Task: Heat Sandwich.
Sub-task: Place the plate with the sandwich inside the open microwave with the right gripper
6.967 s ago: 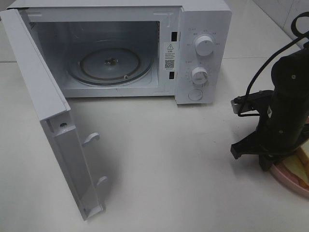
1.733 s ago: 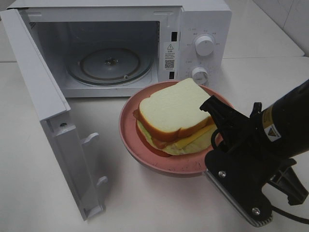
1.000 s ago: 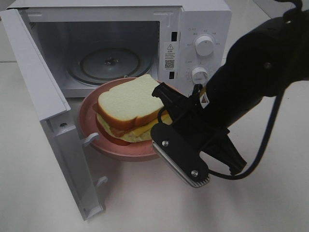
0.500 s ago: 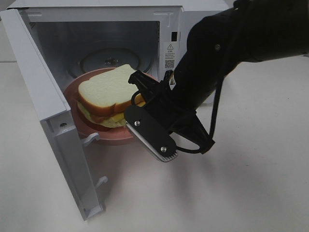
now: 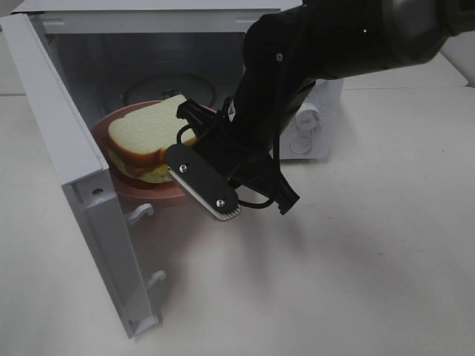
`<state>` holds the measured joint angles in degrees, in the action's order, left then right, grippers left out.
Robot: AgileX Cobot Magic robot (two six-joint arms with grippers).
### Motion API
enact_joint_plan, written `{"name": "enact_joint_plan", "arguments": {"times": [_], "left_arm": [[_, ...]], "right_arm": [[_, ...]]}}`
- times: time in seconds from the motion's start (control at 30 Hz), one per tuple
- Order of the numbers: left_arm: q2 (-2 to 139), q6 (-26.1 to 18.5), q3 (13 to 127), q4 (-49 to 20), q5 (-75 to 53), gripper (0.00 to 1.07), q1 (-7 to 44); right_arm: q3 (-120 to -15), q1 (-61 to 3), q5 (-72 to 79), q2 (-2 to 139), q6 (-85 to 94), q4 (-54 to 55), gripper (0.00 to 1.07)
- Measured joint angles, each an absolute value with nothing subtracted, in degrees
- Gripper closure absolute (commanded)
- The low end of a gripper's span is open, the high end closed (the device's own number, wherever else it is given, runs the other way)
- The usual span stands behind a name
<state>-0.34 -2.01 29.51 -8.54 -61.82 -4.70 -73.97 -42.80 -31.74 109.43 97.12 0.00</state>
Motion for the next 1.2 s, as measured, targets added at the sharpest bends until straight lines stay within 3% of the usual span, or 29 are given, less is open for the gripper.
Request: {"name": "enact_joint_plan", "arguments": {"times": [1.2], "left_arm": [[-0.3,-2.0,29.5,-8.5,-61.8,0.09,-4.7]], "right_arm": [[-104.6,-41.5,-42.7,127.4,86.4,-5.7,1.06]]}}
